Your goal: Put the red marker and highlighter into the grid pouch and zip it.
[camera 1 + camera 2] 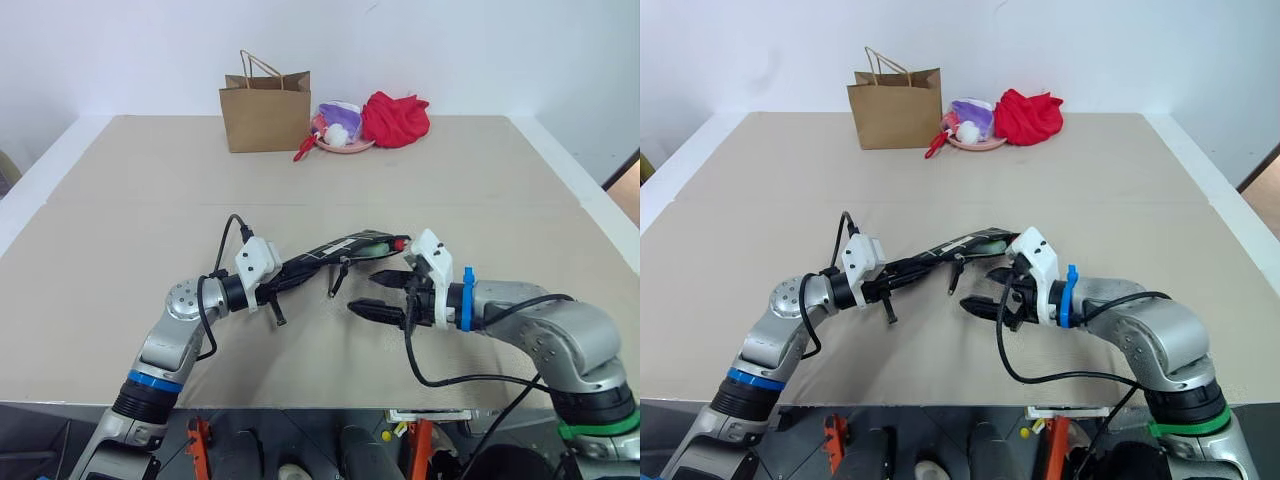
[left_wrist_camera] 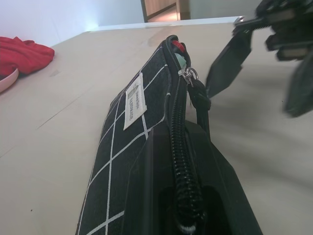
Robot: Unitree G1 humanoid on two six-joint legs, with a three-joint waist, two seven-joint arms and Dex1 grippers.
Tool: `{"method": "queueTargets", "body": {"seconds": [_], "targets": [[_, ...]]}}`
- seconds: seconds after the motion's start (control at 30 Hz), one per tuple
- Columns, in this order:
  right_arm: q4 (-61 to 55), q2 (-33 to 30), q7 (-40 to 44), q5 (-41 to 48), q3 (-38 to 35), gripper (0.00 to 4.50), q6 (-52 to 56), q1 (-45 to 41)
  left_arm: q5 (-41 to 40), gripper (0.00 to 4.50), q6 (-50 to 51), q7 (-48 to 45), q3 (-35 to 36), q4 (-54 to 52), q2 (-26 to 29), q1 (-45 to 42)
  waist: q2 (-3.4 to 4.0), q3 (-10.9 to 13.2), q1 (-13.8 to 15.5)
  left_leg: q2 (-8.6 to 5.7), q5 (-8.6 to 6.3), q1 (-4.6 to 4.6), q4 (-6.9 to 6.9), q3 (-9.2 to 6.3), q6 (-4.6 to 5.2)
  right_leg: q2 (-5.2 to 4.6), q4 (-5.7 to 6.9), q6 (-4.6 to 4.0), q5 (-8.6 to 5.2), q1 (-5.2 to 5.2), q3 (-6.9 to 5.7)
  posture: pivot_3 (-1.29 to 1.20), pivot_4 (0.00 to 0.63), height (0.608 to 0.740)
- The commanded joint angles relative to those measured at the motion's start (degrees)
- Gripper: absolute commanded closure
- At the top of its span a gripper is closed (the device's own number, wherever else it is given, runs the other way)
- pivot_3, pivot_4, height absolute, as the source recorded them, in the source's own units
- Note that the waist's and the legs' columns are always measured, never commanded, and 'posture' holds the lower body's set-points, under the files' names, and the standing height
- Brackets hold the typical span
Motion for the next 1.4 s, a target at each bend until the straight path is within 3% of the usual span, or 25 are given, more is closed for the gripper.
{"method": "queueTargets", "body": {"seconds": [0.03,0.3,0.33,0.43,0.63,1.0,1.4], "targets": [[0.24,3.51,-2.82,-0.33,-1.01,0.07,-1.55,-1.46,-0.57,4.5,-0.14,0.42,0.74,-2.68,-0.03,-0.65,0.0,0.0,-0.01,0.0,0.0,0.0,-0.03,0.0,0.0,0.0,0.0,0.0,-0.02,0.0,0.0,0.0,0.15,0.74],[1.82,10.52,-8.01,-2.32,0.76,0.07,-0.57,-4.28,-0.2,4.5,-0.43,1.05,0.56,-2.3,-0.5,-1.11,0.0,0.0,0.01,0.0,0.0,-0.01,-0.1,-0.01,0.0,0.0,0.0,0.0,-0.05,-0.01,0.0,0.0,0.15,0.74],[2.0,11.19,-8.81,-2.6,0.84,0.3,-0.45,-4.5,-0.21,4.5,-0.45,1.09,0.56,-2.31,-0.53,-1.1,0.0,0.0,0.01,0.0,0.0,-0.01,-0.1,-0.01,0.0,0.0,0.0,0.0,-0.04,-0.01,0.0,0.0,0.15,0.74],[1.97,12.45,-10.38,-3.16,0.7,1.28,-0.34,-4.54,-0.25,4.5,-0.4,1.24,0.5,-2.62,-0.56,-0.88,0.0,0.0,0.01,0.0,0.0,-0.01,-0.1,-0.02,0.0,0.0,0.0,0.0,-0.04,-0.01,0.0,0.0,0.15,0.74],[1.61,13.1,-11.21,-3.48,0.49,4.38,-0.65,-4.36,-0.26,4.5,-0.32,1.44,0.42,-2.79,-0.47,-0.78,0.0,0.0,0.01,0.0,0.0,-0.01,-0.1,-0.02,0.0,0.0,0.0,0.0,-0.04,-0.01,0.0,0.0,0.15,0.74],[-1.12,10.18,-8.66,-0.68,-3.05,4.45,-0.27,-5.2,-0.15,4.5,-0.31,1.32,0.4,-2.8,-0.22,-0.66,0.01,0.0,0.01,0.0,0.0,-0.01,-0.1,-0.02,0.0,0.0,0.0,0.0,-0.04,-0.01,0.0,0.0,0.15,0.74],[3.78,-3.73,-2.67,-2.12,-9.13,4.45,-3.37,-4.24,-0.04,4.5,-0.35,1.3,0.35,-2.81,-0.14,-0.53,0.01,0.01,0.03,0.0,-0.01,-0.01,-0.11,-0.02,0.01,0.0,0.0,-0.03,-0.08,-0.01,0.0,0.0,0.15,0.74]]}}
